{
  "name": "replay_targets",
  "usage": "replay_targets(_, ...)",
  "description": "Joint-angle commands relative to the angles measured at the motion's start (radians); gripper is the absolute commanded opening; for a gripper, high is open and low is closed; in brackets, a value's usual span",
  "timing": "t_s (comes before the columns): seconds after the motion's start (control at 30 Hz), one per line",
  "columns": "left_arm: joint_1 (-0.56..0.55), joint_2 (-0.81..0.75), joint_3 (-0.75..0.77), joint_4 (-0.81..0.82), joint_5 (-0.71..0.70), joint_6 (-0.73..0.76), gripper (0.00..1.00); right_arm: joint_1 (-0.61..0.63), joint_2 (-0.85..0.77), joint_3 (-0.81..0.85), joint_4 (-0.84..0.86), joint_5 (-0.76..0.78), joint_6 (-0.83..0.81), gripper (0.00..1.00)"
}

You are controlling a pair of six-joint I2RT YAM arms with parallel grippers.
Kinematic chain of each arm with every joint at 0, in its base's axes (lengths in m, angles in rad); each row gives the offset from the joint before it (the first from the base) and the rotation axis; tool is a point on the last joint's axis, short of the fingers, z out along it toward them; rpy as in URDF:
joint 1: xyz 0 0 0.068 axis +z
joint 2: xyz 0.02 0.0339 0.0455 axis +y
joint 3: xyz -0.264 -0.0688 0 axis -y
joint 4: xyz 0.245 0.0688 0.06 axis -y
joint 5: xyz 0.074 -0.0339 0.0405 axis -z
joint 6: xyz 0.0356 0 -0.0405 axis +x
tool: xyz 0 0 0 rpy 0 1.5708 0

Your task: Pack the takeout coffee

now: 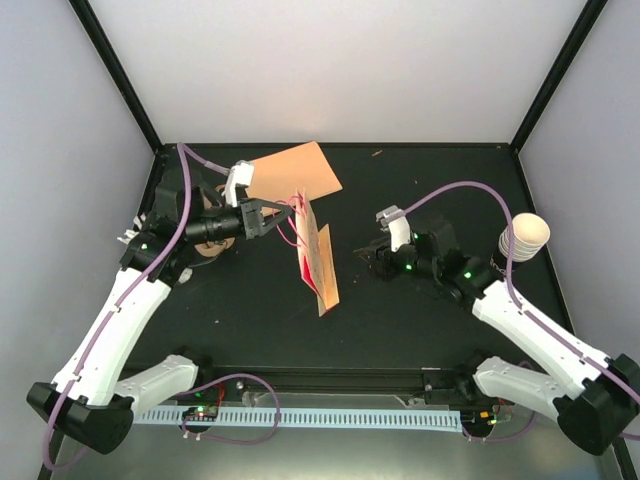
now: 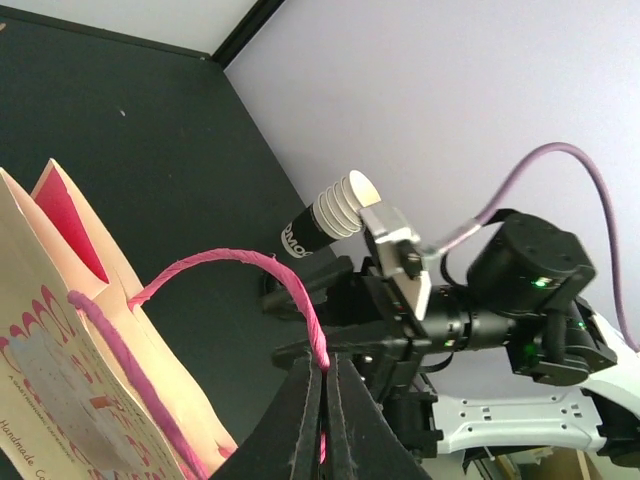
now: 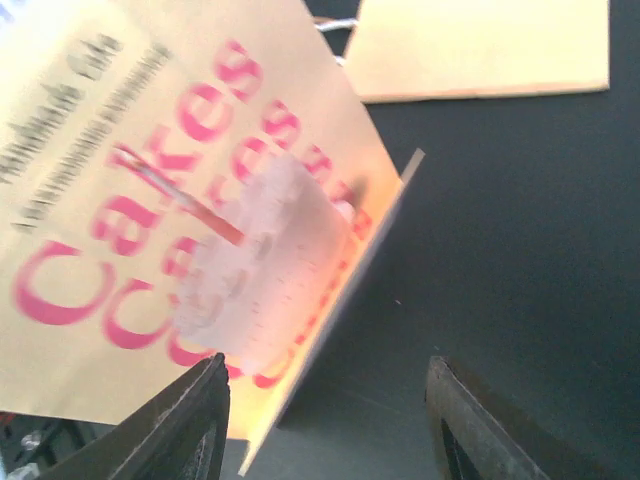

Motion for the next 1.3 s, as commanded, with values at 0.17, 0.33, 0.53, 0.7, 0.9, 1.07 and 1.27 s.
replay_targets(0.17,-0.066,0.019,0.036,0.027,-0.051,0.007,0.01,0.075,-0.1,0.045,0.09,-0.079,-0.049,0.57)
replay_targets(0.33,-0.101,0.04,0.035,0.042,-0.07,0.001,0.02,0.172,-0.078,0.101,0.072,-0.038,-0.095,0.57)
replay_targets(0.53,-0.132,0.047,0.037,0.052,-0.089,-0.006,0.02,0.233,-0.034,0.15,0.08,0.002,-0.101,0.57)
replay_targets(0.7,-0.149,0.05,0.041,0.052,-0.101,-0.01,0.02,0.291,0.039,0.22,0.054,0.138,-0.125,0.55)
replay_targets(0.9,-0.159,0.05,0.042,0.05,-0.107,-0.011,0.02,0.307,0.104,0.257,0.062,0.203,-0.129,0.44)
replay_targets(1.07,-0.162,0.049,0.042,0.046,-0.107,-0.009,0.02,0.308,0.118,0.263,0.077,0.215,-0.133,0.3)
replay_targets(1.27,-0.162,0.055,0.044,0.05,-0.107,-0.008,0.01,0.324,0.135,0.28,0.078,0.215,-0.159,0.27)
